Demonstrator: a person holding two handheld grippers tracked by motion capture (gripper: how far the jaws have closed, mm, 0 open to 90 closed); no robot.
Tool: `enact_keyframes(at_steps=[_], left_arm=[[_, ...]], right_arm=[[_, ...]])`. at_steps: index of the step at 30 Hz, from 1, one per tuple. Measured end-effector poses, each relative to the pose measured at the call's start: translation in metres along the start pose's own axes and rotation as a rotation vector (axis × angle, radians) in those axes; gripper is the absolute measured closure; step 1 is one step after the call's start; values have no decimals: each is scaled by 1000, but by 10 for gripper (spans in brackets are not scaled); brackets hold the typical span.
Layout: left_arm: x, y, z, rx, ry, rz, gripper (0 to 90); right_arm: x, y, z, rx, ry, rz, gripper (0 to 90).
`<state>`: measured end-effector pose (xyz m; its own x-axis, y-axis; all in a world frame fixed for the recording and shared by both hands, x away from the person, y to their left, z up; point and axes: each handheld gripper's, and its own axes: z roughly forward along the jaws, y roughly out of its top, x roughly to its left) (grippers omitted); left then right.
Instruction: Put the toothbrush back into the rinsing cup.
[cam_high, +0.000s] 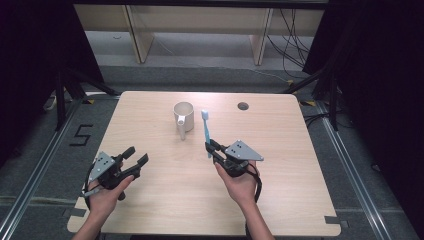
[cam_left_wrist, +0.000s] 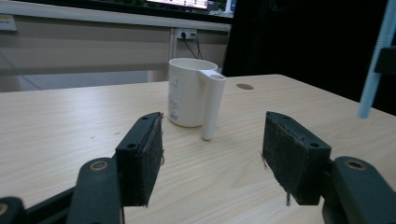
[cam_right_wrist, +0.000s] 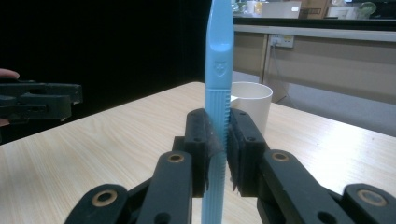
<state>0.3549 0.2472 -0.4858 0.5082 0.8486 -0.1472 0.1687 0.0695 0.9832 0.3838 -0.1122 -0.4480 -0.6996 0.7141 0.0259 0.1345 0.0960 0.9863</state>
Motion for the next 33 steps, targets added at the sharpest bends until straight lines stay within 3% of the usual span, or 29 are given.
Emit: enact_keyframes(at_steps=[4, 5, 8, 10, 12, 13, 17, 22, 33], left_arm=[[-9, 9, 5, 7, -34, -3, 370], [-13, 13, 8, -1, -58, -8, 370], [-18, 18, 10, -2, -76, -3, 371], [-22, 24, 12, -1, -91, 8, 373], [-29, 32, 17, -7, -117, 13, 375], [-31, 34, 18, -7, -125, 16, 376], [-40, 41, 25, -4, -156, 23, 379], [-52, 47, 35, -8, -197, 34, 383], [-72, 61, 49, 14, -246, 52, 412]], right_arm=[[1, 0, 1, -8, -8, -11, 794], [3, 0, 2, 1, 0, 13, 794], [4, 0, 2, 6, -13, 10, 794], [3, 0, 3, 4, -9, -19, 794], [7, -1, 4, 11, -1, 13, 794], [6, -1, 5, 5, -6, -10, 794], [9, 0, 6, 13, -6, 10, 794], [10, 0, 10, -2, 9, -3, 794], [13, -1, 12, 3, 1, -10, 794]])
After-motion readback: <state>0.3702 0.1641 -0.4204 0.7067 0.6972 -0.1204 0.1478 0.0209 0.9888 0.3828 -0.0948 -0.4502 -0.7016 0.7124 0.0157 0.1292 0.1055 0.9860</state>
